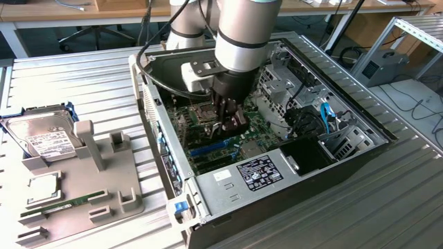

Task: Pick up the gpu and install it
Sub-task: 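Insert the gpu into the slot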

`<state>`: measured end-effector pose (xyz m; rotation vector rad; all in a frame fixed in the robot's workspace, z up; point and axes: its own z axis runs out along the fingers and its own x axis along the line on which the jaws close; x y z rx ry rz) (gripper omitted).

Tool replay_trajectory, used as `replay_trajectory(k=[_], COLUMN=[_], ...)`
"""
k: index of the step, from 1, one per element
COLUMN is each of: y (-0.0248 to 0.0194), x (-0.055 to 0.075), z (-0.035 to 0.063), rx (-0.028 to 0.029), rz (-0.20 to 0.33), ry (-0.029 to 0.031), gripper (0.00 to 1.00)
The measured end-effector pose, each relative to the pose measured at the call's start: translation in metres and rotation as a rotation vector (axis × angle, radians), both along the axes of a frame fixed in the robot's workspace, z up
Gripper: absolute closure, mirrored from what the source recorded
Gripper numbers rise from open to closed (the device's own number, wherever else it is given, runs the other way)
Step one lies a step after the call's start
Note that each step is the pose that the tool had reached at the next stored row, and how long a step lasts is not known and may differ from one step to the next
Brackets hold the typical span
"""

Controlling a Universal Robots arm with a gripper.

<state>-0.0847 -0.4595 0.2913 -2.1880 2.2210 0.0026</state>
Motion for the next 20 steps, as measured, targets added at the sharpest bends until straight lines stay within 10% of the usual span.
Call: replay_trajectory(k=[2,5,8,20], y=[-0.0002,-0.0006,-0.0008,0.0012], x=[-0.022,-0.023,-0.024,-0.024], z=[-0.0175,-0.0323,-0.0297,-0.0283], rx=[0.0002,-0.0103,-0.0001,-0.0002], rz=[0.000,0.000,0.000,0.001], ry=[0.0000,0.0000,-0.0006,-0.0006], gripper=[0.74,0.74,0.74,0.74])
